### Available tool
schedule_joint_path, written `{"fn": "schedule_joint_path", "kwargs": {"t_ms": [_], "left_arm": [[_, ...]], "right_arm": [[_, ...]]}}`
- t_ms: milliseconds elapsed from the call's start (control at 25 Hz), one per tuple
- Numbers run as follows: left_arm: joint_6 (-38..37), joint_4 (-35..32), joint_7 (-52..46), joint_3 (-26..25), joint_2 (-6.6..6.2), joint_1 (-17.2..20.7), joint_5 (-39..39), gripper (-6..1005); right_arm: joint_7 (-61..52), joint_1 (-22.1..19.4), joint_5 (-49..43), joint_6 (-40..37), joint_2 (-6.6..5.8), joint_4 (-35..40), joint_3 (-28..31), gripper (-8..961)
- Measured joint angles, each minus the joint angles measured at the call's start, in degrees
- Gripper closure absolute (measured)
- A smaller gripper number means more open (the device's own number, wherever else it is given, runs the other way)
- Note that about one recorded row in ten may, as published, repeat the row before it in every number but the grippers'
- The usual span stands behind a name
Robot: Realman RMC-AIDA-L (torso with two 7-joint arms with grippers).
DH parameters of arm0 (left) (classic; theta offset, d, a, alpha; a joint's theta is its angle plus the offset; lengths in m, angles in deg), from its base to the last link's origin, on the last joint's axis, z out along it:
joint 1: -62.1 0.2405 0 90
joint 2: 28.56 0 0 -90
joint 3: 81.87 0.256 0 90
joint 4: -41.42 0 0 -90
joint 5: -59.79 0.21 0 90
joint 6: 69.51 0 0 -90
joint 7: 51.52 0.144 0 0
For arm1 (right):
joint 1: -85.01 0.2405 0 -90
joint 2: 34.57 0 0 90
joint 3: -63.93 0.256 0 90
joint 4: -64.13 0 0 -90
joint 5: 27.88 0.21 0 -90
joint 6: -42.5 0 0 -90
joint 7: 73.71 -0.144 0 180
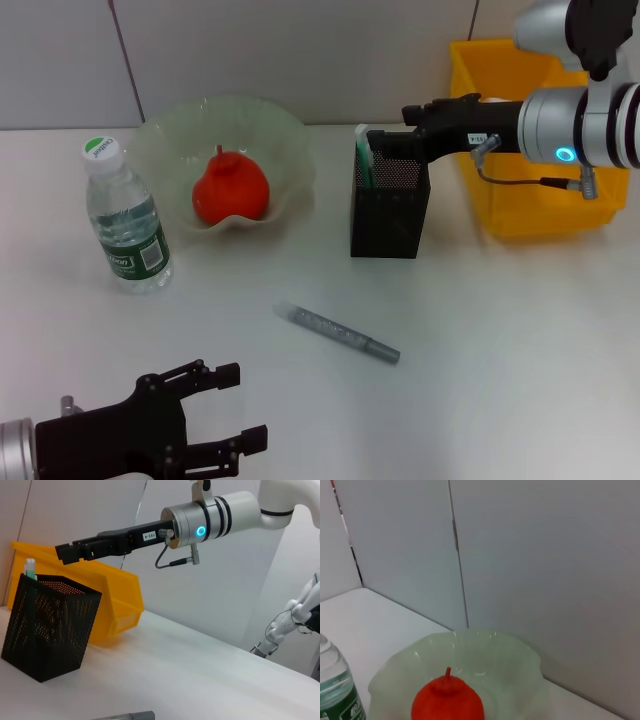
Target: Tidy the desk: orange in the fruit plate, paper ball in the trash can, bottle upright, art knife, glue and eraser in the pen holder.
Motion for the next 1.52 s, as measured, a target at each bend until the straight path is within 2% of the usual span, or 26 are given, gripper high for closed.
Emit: {"fn": "schedule_joint_path", "kwargs": {"t_ms": [40, 200, 480, 560, 600, 760, 880, 1000, 1120, 1160, 1200, 1520], "left_arm": [[-0.03, 0.00, 0.06, 0.00, -0.03, -0.01, -0.01, 139], [-0.08, 0.00, 0.31, 0.00, 0.00, -0.10, -0.01, 139], [-0.16, 0.00, 0.07, 0.00, -0.03, -0.16, -0.02, 139], [-0.15, 0.00, 0.16, 0.01, 0.06, -0.03, -0.01, 138], [-0.15, 0.00, 0.16, 0.01, 0.06, -0.03, -0.01, 138], [0.27, 0.00, 0.32, 0.01, 0.22, 0.04, 0.24, 138], [0.32, 0.00, 0.28, 0.00, 0.18, 0.19, 0.17, 138], [0.37, 0.01, -0.02, -0.06, 0.07, 0.37, 0.03, 138], [0.76, 0.00, 0.24, -0.08, 0.00, 0.57, 0.01, 139], [0.91, 0.00, 0.29, -0.09, 0.00, 0.58, 0.05, 139], [1.12, 0.00, 0.32, -0.08, -0.01, 0.61, 0.16, 139], [1.26, 0.01, 0.32, -0.09, -0.01, 0.85, 0.27, 139]], "right_arm": [[-0.07, 0.01, 0.00, 0.00, 0.00, -0.03, 0.03, 503], [-0.11, 0.04, 0.41, 0.00, 0.02, -0.52, 0.14, 266], [-0.18, -1.25, 2.39, -1.74, 0.23, -4.40, -0.19, 243], [-0.05, -2.23, 5.25, -7.43, 0.23, -7.68, -0.32, 243], [-0.05, -2.23, 5.25, -7.43, 0.23, -7.68, -0.32, 243], [-1.55, -2.14, 6.04, -17.47, 0.12, -10.95, -0.06, 244], [-2.13, -1.50, 5.86, -21.69, 0.08, -11.60, -0.22, 244], [-4.63, 0.81, 3.29, -27.00, -0.03, -11.82, -0.40, 244], [-10.83, 4.79, -4.34, -29.74, -0.19, -11.52, -2.19, 244], [-15.51, 7.64, -10.39, -29.87, -0.07, -10.71, -4.41, 245], [-15.51, 7.64, -10.39, -29.87, -0.07, -10.71, -4.41, 245], [-29.95, 17.69, -25.83, -25.51, 0.49, -2.99, -17.78, 245]]}}
